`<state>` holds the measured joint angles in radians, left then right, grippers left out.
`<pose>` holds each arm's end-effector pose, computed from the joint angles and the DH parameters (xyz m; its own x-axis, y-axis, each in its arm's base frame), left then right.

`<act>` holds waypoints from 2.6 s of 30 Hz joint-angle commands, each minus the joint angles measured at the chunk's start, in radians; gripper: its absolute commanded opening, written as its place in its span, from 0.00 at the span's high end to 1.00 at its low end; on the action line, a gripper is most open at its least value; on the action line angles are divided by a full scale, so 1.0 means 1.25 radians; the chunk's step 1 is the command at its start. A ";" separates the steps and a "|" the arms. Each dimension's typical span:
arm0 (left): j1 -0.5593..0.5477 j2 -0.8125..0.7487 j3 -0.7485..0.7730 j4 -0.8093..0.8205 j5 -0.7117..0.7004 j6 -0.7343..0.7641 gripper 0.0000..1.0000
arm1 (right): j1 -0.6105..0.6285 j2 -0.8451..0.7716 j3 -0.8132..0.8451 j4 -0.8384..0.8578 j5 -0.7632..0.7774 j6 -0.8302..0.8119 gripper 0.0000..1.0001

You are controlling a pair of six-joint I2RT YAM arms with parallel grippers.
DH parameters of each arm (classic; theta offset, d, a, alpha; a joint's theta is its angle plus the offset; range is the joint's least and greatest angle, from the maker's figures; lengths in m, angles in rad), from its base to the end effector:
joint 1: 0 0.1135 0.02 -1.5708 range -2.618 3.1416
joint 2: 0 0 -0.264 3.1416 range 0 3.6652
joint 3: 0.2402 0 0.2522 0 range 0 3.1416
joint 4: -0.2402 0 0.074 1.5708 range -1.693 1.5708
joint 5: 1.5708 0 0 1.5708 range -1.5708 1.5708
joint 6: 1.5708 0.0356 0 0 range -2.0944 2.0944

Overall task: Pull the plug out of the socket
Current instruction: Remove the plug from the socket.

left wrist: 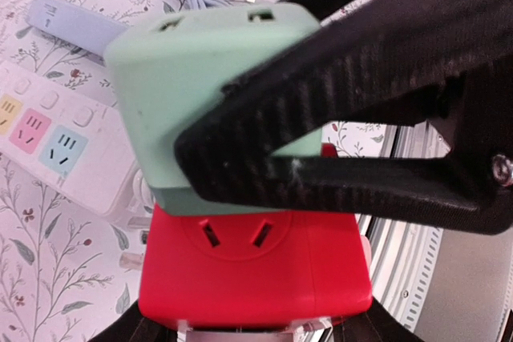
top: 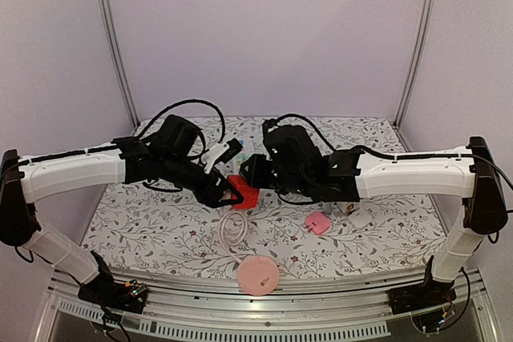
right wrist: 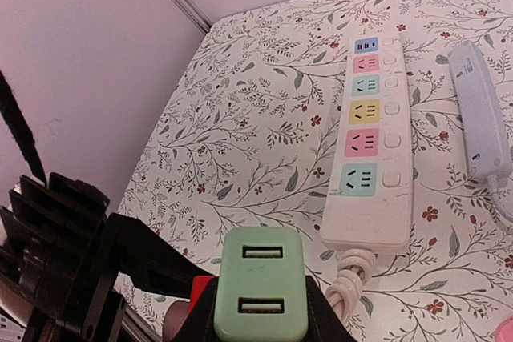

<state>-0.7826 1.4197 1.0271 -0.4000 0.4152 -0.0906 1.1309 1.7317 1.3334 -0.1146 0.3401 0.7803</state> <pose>0.2057 -0.2248 0.2603 -0.5795 0.4595 -0.6731 0.7969 0.4927 -0.3496 0.1832 0.3614 0.2816 -0.6615 0.1519 -0.7344 -0.3712 0.7846 0.4966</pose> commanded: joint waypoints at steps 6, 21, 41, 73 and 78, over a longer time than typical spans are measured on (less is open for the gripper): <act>0.024 -0.009 0.026 0.068 0.081 0.003 0.66 | 0.050 -0.027 -0.003 0.004 0.093 -0.103 1.00; 0.071 0.005 0.021 0.098 0.139 -0.029 0.67 | 0.065 -0.021 -0.012 0.037 0.124 -0.123 1.00; 0.044 -0.021 0.023 0.052 0.033 0.042 0.68 | -0.016 0.007 -0.028 -0.019 0.036 0.064 1.00; 0.137 0.016 0.034 0.094 0.158 -0.052 0.73 | 0.027 -0.038 -0.052 0.006 0.124 0.010 1.00; 0.081 -0.001 0.036 0.043 0.058 0.014 0.72 | 0.002 -0.041 -0.051 -0.028 0.113 0.045 1.00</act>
<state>-0.6823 1.4578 1.0294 -0.3580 0.6033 -0.0982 1.1507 1.7309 1.2922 -0.0216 0.4473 0.8154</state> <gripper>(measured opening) 0.599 0.253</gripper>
